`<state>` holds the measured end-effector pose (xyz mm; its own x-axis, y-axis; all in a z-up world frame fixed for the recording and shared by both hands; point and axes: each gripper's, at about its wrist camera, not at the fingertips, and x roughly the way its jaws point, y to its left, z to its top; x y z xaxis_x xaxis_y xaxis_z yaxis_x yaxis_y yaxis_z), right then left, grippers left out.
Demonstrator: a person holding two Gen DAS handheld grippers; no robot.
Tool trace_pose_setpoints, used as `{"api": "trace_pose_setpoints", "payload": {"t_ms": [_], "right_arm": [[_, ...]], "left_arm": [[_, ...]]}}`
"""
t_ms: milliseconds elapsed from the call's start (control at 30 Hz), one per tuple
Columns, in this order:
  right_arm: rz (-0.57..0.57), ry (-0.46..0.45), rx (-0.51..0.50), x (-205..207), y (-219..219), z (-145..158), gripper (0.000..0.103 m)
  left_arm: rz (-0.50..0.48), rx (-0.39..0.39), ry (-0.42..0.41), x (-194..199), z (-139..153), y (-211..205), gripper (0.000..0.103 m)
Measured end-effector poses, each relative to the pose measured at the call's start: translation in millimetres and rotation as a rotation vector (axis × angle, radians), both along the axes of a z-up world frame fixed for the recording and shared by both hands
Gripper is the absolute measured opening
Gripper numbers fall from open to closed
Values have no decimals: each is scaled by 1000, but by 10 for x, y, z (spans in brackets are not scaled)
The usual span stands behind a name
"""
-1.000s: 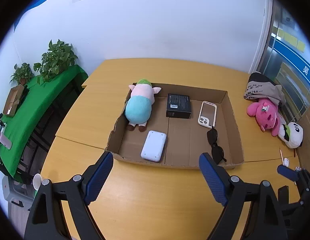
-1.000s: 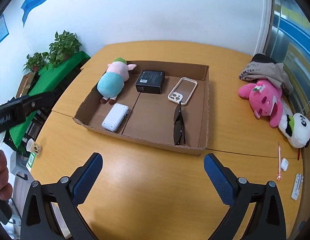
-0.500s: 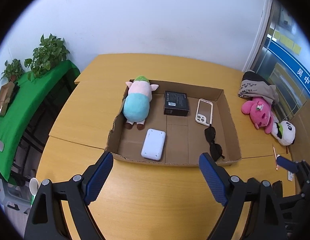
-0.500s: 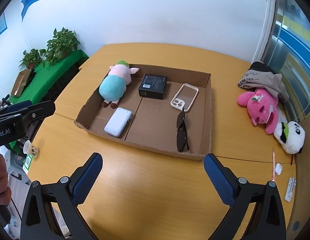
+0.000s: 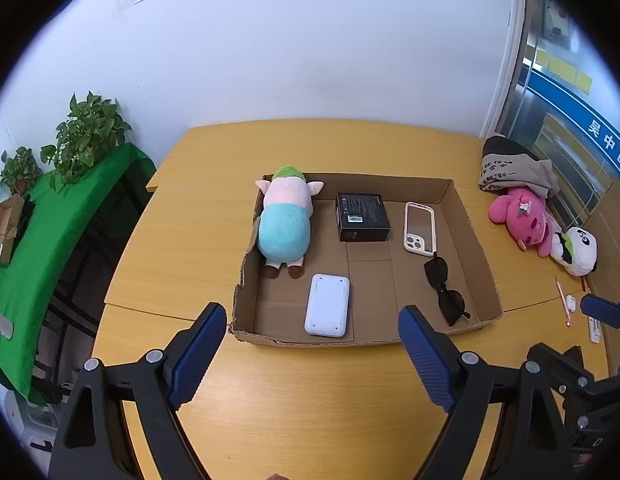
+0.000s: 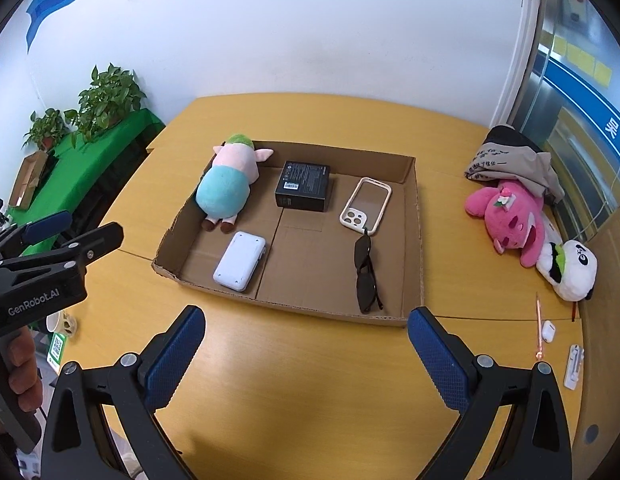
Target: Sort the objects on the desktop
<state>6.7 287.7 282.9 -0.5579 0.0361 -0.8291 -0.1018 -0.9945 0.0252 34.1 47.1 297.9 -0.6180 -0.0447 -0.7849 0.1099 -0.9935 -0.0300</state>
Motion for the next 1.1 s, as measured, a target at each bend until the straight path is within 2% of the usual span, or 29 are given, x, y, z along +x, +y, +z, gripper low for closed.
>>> {"api": "trace_pose_setpoints", "payload": {"t_ms": [300, 667, 933, 1100], "right_arm": [[-16, -2, -16, -9, -35, -17, 103], [3, 29, -28, -110, -141, 57, 103], [-1, 25, -34, -142, -153, 43, 103], [-2, 13, -37, -127, -144, -2, 103]], "left_arm": [[-42, -2, -26, -48, -5, -44, 88], [-29, -2, -11, -111, 106, -158, 88], [-25, 4, -13, -108, 111, -197, 88], [-13, -19, -11, -96, 98, -189, 88]]}}
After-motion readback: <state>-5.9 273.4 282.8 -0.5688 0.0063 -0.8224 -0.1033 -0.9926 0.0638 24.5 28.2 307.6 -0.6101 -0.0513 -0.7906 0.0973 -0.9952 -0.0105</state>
